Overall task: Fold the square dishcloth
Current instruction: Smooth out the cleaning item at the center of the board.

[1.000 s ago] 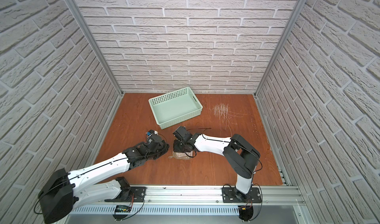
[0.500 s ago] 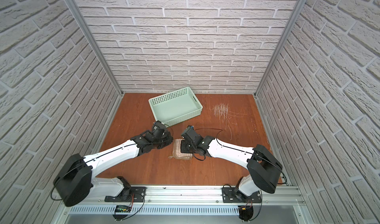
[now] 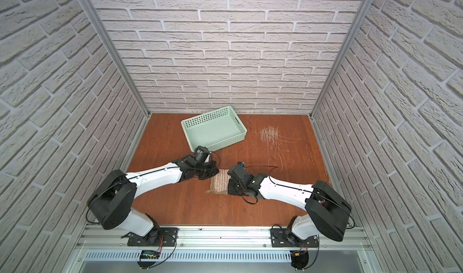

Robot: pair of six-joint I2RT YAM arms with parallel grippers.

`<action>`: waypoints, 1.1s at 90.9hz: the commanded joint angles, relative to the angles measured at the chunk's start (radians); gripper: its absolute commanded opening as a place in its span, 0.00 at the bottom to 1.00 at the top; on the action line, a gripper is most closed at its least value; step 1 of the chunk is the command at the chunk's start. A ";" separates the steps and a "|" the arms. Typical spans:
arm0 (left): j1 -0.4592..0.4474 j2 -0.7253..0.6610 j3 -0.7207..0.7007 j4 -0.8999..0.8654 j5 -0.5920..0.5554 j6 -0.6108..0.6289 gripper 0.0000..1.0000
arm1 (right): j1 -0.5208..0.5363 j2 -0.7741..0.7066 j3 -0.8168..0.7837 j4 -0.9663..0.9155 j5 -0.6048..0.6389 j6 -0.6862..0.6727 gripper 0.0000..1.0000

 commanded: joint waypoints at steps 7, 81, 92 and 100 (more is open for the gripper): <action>0.048 0.024 0.010 0.027 0.005 0.029 0.03 | 0.007 -0.008 -0.033 0.077 0.008 0.016 0.15; 0.139 0.134 0.042 0.085 0.050 0.058 0.03 | 0.008 0.026 -0.039 -0.017 0.035 -0.060 0.16; 0.110 0.057 0.038 0.053 0.022 0.063 0.07 | 0.007 -0.060 0.001 -0.099 0.100 -0.103 0.21; 0.083 0.004 0.030 0.026 -0.010 0.061 0.08 | 0.007 -0.115 0.029 -0.143 0.153 -0.129 0.21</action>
